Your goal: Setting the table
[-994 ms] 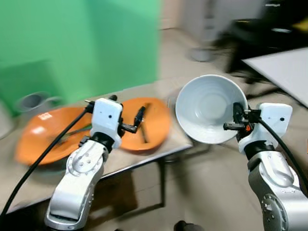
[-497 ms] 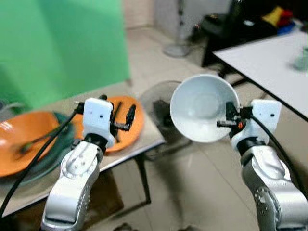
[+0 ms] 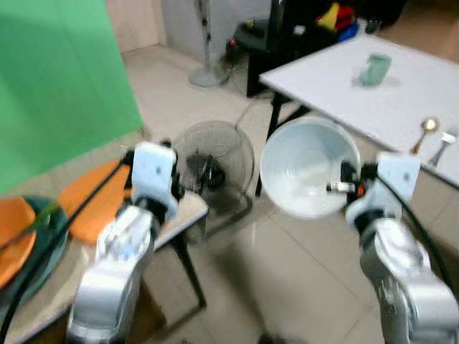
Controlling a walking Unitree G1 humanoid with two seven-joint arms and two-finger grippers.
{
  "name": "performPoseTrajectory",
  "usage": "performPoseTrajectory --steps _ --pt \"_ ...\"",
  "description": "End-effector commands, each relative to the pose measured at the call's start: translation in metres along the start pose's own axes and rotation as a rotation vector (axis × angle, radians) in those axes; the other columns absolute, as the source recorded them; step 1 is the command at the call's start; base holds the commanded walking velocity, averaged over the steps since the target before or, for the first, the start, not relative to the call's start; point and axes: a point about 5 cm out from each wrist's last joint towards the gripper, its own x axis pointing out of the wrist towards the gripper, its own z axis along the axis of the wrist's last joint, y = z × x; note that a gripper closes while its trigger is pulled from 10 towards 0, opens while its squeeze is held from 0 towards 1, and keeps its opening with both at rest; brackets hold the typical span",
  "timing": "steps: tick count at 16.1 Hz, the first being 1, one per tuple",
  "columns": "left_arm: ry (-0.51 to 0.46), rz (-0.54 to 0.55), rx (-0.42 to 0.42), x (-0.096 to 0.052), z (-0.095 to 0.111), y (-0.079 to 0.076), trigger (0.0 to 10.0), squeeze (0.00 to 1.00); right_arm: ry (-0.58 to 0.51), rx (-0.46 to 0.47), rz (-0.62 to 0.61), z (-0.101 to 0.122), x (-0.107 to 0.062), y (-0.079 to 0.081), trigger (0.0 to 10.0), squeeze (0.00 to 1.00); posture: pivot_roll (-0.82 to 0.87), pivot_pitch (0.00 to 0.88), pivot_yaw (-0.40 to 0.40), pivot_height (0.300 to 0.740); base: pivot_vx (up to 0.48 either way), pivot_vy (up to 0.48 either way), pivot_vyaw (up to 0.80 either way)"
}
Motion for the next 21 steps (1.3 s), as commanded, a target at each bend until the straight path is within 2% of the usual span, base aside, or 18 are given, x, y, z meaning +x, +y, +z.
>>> performPoseTrajectory --steps 1,4,7,12,20,21 --pt "0.016 0.002 -0.004 -0.0002 -0.0025 0.0004 10.0 0.00 -0.055 0.012 0.019 0.0121 0.0002 0.0025 10.0 0.00 0.04 0.000 0.027 0.740 0.356 0.000 0.00" --pt "0.024 -0.003 -0.004 0.0001 -0.0043 0.0010 10.0 0.00 -0.048 0.009 0.026 0.0116 0.0003 0.0043 10.0 0.00 0.04 0.000 0.026 0.740 0.339 0.000 -0.67" --pt "0.025 -0.005 -0.005 -0.0003 -0.0049 0.0014 10.0 0.00 -0.050 0.015 0.029 0.0118 -0.0002 0.0046 10.0 0.00 0.04 0.000 0.026 0.740 0.312 0.000 0.00" --pt "0.028 -0.015 -0.004 0.0000 -0.0062 -0.0006 10.0 0.00 -0.051 0.019 0.028 0.0121 -0.0012 0.0034 10.0 0.00 0.04 0.000 0.026 0.740 0.310 0.000 -0.80" --pt "0.028 -0.005 0.000 0.0046 -0.0065 0.0045 10.0 0.00 -0.060 0.028 0.026 0.0149 0.0015 0.0054 10.0 0.00 0.04 0.000 0.030 0.740 0.314 0.000 0.00" --pt "0.027 -0.005 -0.001 0.0044 -0.0067 0.0049 10.0 0.00 -0.059 0.029 0.023 0.0146 0.0014 0.0053 10.0 0.00 0.03 0.000 0.030 0.740 0.319 0.000 -0.80"
